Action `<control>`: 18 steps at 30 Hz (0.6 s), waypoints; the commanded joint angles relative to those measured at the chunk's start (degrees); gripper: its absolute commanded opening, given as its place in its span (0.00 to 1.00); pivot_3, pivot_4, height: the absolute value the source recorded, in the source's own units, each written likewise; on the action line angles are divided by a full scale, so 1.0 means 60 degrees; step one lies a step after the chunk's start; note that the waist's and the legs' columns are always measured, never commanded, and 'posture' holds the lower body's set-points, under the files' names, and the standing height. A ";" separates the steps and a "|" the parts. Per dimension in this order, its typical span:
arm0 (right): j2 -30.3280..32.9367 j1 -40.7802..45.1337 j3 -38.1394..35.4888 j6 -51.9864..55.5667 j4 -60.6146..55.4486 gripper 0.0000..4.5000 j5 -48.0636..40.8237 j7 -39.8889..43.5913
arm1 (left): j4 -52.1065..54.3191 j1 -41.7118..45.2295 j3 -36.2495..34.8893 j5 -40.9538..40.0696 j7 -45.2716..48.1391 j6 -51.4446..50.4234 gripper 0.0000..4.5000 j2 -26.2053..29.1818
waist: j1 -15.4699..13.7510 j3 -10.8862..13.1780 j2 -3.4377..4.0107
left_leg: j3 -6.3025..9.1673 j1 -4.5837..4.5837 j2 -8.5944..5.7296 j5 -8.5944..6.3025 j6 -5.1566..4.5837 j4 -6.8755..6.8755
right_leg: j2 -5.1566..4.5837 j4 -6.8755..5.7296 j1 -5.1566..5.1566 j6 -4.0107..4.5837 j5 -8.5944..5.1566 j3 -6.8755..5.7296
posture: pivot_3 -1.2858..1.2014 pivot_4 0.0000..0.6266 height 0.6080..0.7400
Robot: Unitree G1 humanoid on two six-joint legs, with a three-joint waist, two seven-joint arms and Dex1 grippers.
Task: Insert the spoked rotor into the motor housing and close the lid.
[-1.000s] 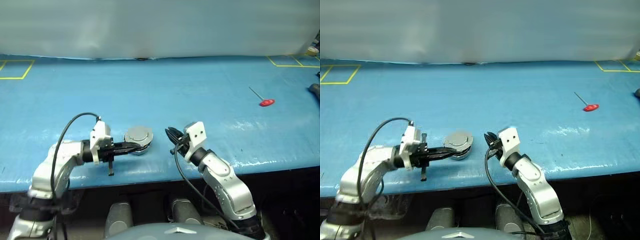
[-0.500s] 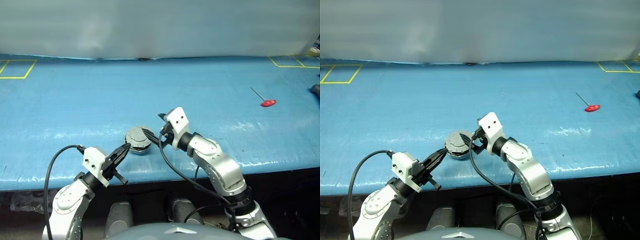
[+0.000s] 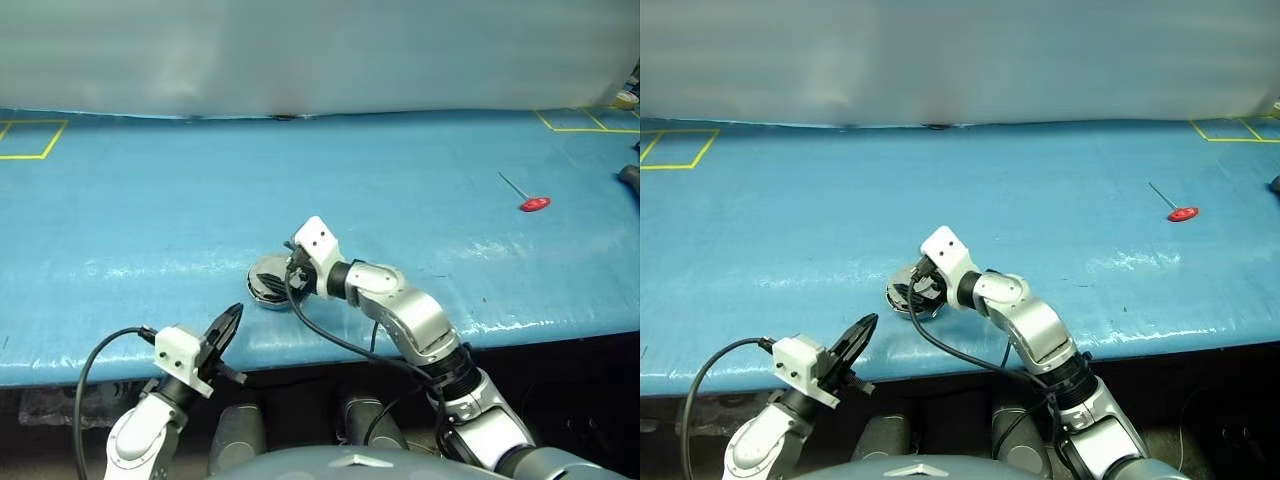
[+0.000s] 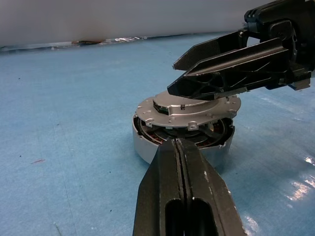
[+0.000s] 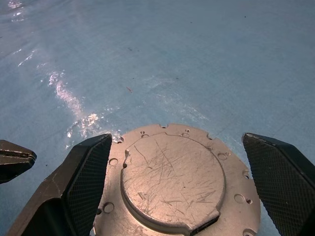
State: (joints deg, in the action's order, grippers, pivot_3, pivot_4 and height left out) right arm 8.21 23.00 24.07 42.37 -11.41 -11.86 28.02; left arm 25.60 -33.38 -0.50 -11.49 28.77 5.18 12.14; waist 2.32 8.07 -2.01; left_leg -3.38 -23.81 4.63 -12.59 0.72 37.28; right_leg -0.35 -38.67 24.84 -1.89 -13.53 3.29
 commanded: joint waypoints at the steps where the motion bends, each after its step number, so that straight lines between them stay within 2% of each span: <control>1: 0.0084 0.0067 0.0046 -0.0035 -0.0004 0.99 0.0000 0.0226 | 0.0158 -0.0078 0.0004 -0.0087 -0.0079 0.0331 0.00 0.0031 | -0.0004 0.0000 0.0000 | -0.0001 0.0000 0.0000 0.0000 0.0000 -0.0002 | 0.0000 0.0000 0.0002 0.0002 -0.0001 -0.0001 | 0.52 0.24 1.00; 7: 0.0153 -0.0002 0.0186 -0.0457 0.0342 0.99 0.0161 0.0431 | 0.0186 -0.0060 0.0065 -0.0188 -0.0072 0.0271 0.00 0.0126 | 0.0040 0.0000 0.0000 | -0.0009 -0.0019 0.0000 0.0000 0.0000 -0.0010 | 0.0001 0.0001 0.0070 0.0003 -0.0002 0.0003 | 0.52 0.24 1.00; 12: 0.0118 -0.0041 0.0323 -0.0753 0.0611 0.99 0.0335 0.0489 | 0.0267 0.0004 0.0154 -0.0404 0.0001 -0.0001 0.00 0.0237 | 0.0069 -0.0001 -0.0001 | -0.0021 -0.0037 0.0000 0.0000 -0.0001 -0.0018 | 0.0006 0.0000 0.0057 0.0003 -0.0002 0.0007 | 0.52 0.24 1.00; 15: 0.0082 -0.0052 0.0393 -0.0889 0.0695 0.86 0.0461 0.0505 | 0.0313 0.0005 0.0181 -0.0463 -0.0025 -0.0044 0.00 0.0293 | 0.0104 -0.0001 -0.0001 | -0.0022 -0.0036 0.0001 0.0000 -0.0001 -0.0019 | 0.0006 0.0000 0.0056 0.0003 -0.0002 0.0007 | 0.52 0.24 1.00; 18: 0.0062 -0.0057 0.0439 -0.0925 0.0640 0.68 0.0515 0.0533 | 0.0328 0.0001 0.0197 -0.0504 -0.0052 -0.0064 0.00 0.0337 | 0.0136 -0.0001 -0.0001 | -0.0022 -0.0036 0.0001 0.0000 -0.0001 -0.0018 | 0.0006 -0.0001 0.0056 0.0003 -0.0002 0.0007 | 0.52 0.24 1.00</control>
State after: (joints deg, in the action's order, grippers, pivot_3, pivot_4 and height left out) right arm 8.86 22.79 26.75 37.78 -6.78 -9.04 30.98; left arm 25.62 -33.21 0.55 -13.95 28.67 4.37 13.87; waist 3.14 8.06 -2.02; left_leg -3.51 -24.02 4.64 -12.59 0.72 37.17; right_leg -0.31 -38.68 25.18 -1.87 -13.54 3.33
